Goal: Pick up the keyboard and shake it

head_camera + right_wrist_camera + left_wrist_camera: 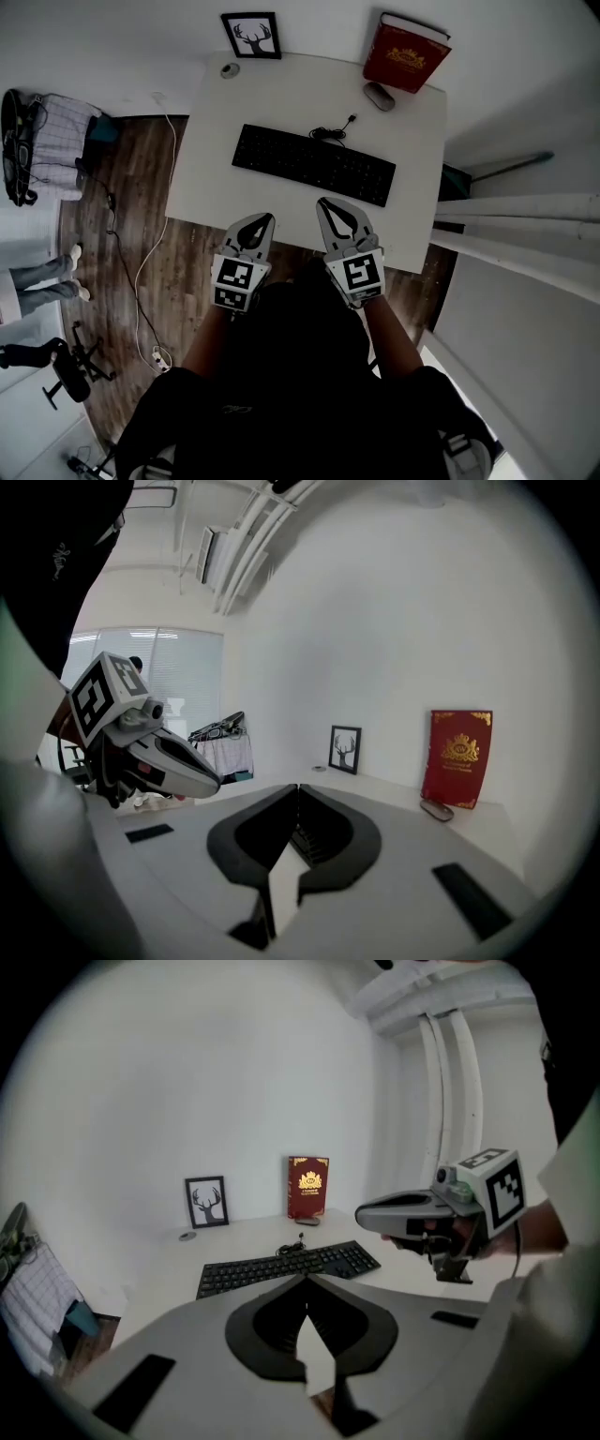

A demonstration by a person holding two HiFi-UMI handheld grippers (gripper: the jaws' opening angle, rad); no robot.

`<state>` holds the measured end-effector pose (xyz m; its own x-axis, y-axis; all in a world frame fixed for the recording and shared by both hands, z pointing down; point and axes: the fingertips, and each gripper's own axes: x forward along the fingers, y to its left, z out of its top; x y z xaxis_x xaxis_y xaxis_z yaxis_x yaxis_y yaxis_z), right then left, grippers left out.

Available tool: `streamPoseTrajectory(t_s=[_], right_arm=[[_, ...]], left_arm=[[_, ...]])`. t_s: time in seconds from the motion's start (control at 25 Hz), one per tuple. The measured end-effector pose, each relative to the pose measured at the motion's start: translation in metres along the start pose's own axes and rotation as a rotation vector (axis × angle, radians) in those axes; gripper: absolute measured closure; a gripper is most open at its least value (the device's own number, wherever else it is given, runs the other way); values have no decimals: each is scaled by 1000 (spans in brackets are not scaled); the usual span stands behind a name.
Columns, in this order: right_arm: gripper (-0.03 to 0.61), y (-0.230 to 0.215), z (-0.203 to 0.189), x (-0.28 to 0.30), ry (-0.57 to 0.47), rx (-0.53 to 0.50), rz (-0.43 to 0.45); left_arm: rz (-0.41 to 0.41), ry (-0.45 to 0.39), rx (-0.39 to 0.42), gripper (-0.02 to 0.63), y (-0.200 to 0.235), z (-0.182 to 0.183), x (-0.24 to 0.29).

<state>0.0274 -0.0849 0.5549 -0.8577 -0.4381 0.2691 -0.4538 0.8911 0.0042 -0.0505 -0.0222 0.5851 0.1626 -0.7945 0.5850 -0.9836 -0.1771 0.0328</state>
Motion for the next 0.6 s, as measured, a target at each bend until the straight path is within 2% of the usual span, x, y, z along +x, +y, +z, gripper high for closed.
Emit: streamPoseTrajectory(t_s=[0.08,0.16,0.24,0.36,0.44,0.6], right_arm=[[555,-21,-11,2,12,35,-3],[555,-41,-29,0,42,51,-13],[555,-56,-43,-2,71,64,-19],[555,-68,-56,-3,114,81,-20],[555,-72,-67,3,170,75,-15],[555,-70,-81,14,257,64,-5]], left_arm=[[3,64,55,612,5,-8,10],[44,109,80,612,14,-17,16],[79,129,62,612,26,-20,16],[81,149,50,612,38,-16,20],[67,181,114,612,43,-12,29],[-22,208,346,612,46,1,53]])
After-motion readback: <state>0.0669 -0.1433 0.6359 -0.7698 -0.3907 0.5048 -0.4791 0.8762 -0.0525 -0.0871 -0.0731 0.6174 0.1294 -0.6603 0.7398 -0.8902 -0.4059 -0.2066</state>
